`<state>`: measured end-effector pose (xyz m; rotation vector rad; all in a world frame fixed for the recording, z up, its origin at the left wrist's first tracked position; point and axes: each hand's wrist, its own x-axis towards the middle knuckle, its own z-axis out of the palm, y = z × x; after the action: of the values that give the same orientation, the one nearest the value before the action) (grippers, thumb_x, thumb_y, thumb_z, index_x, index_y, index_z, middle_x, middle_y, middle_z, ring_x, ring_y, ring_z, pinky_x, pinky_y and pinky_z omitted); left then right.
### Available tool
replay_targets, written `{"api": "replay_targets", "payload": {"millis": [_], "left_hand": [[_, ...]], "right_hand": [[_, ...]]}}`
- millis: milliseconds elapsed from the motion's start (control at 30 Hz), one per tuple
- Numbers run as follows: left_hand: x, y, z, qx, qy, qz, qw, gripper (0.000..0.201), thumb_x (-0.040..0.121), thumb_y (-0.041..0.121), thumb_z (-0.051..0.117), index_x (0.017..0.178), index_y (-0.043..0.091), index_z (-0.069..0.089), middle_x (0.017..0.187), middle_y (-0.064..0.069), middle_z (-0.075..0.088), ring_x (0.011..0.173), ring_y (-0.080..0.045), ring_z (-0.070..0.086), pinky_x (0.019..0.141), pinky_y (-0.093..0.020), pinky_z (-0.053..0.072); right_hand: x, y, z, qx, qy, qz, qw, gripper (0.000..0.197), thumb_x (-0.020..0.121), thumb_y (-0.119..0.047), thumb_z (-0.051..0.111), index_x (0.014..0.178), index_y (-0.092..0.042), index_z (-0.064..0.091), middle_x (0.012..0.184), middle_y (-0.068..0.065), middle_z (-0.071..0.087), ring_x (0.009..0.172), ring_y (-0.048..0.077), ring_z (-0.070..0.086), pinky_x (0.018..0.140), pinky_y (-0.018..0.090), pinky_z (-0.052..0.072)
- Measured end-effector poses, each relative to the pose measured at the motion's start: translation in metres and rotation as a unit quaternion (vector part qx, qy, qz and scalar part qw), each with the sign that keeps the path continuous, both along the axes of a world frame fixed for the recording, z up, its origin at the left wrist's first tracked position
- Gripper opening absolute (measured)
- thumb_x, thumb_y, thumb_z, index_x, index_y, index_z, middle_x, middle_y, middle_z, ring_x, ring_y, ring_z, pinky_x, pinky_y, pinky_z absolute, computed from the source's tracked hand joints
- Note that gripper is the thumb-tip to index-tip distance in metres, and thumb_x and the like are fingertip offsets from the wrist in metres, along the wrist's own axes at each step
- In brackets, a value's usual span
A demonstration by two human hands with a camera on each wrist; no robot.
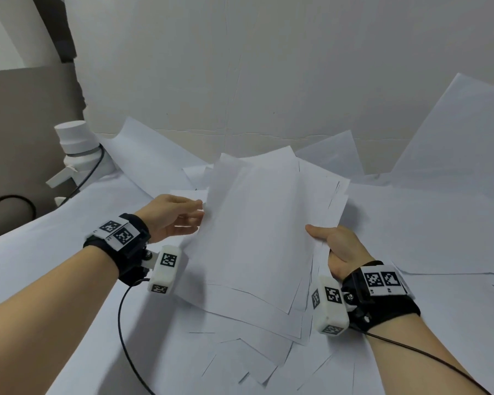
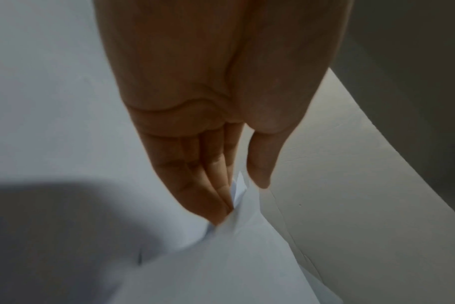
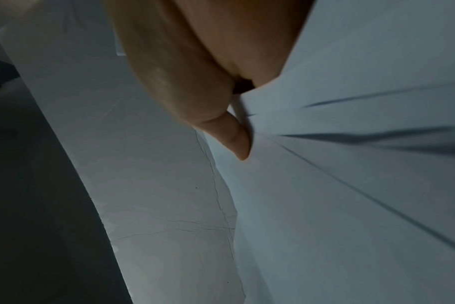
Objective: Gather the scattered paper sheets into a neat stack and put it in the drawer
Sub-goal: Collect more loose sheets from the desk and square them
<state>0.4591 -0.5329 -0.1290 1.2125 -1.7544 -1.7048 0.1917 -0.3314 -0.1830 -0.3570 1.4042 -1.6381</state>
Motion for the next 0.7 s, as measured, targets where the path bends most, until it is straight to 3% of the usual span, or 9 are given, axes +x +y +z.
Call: {"api": "replay_targets", "payload": {"millis": [133, 233, 367, 500, 600, 633, 700], "left_hand": [[-0.009, 0.000, -0.012, 0.019, -0.053, -0.005, 0.998, 0.012, 0.097, 0.012, 0.065, 0.093, 0.001, 0.070, 0.077, -0.008, 0.062, 0.065, -0.019, 0.059, 0.062, -0.027, 0.051], [-0.014, 0.002, -0.016, 0.024, -0.074, 0.009, 0.997, 0.012, 0.098, 0.008, 0.063, 0.096, -0.001, 0.070, 0.076, -0.009, 0.062, 0.060, -0.020, 0.058, 0.053, -0.027, 0.051], [-0.014, 0.004, -0.016, 0.036, -0.085, 0.009, 0.996, 0.012, 0.098, 0.001, 0.057, 0.092, 0.000, 0.067, 0.081, -0.013, 0.064, 0.061, -0.028, 0.058, 0.051, -0.031, 0.052], [-0.012, -0.001, -0.018, 0.057, -0.029, 0.019, 0.998, 0.017, 0.102, 0.008, 0.052, 0.097, 0.004, 0.067, 0.096, -0.013, 0.070, 0.075, -0.029, 0.066, 0.072, -0.037, 0.053], [-0.014, 0.001, -0.012, 0.142, 0.058, 0.025, 0.988, 0.023, 0.100, 0.017, 0.052, 0.104, 0.006, 0.071, 0.101, -0.014, 0.072, 0.078, -0.027, 0.072, 0.071, -0.036, 0.060], [-0.015, 0.003, -0.008, 0.168, 0.084, 0.015, 0.982, 0.025, 0.096, 0.020, 0.055, 0.107, 0.007, 0.073, 0.102, -0.014, 0.074, 0.081, -0.028, 0.073, 0.071, -0.037, 0.061], [-0.016, 0.005, 0.002, 0.195, 0.122, 0.000, 0.973, 0.030, 0.089, 0.024, 0.060, 0.109, 0.008, 0.075, 0.105, -0.012, 0.075, 0.086, -0.029, 0.074, 0.074, -0.039, 0.062]], "right_hand": [[-0.002, 0.002, -0.001, 0.018, -0.002, 0.013, 1.000, 0.025, 0.090, 0.004, 0.062, 0.114, 0.001, 0.067, 0.110, 0.020, 0.072, 0.104, 0.040, 0.068, 0.095, 0.059, 0.050], [-0.004, 0.002, -0.001, 0.030, -0.003, 0.030, 0.999, 0.024, 0.090, 0.005, 0.060, 0.113, 0.002, 0.067, 0.110, 0.021, 0.071, 0.103, 0.041, 0.068, 0.094, 0.059, 0.050], [-0.008, 0.003, 0.001, 0.051, 0.007, 0.051, 0.997, 0.023, 0.091, 0.007, 0.057, 0.113, 0.004, 0.066, 0.110, 0.023, 0.071, 0.102, 0.041, 0.068, 0.092, 0.057, 0.052], [-0.007, 0.004, 0.000, 0.055, 0.014, 0.075, 0.996, 0.027, 0.092, 0.009, 0.054, 0.117, 0.005, 0.064, 0.109, 0.021, 0.072, 0.101, 0.040, 0.069, 0.091, 0.054, 0.053], [-0.004, 0.006, 0.001, 0.053, 0.016, 0.103, 0.993, 0.031, 0.094, 0.009, 0.051, 0.122, 0.005, 0.062, 0.114, 0.021, 0.070, 0.106, 0.041, 0.067, 0.097, 0.058, 0.049], [-0.003, 0.007, 0.004, 0.052, 0.014, 0.113, 0.992, 0.030, 0.095, 0.008, 0.051, 0.122, 0.004, 0.062, 0.114, 0.021, 0.070, 0.106, 0.040, 0.067, 0.093, 0.057, 0.051], [-0.002, 0.012, 0.010, 0.047, 0.011, 0.132, 0.990, 0.028, 0.096, 0.006, 0.051, 0.121, 0.001, 0.062, 0.114, 0.020, 0.071, 0.102, 0.039, 0.069, 0.073, 0.051, 0.058]]}}
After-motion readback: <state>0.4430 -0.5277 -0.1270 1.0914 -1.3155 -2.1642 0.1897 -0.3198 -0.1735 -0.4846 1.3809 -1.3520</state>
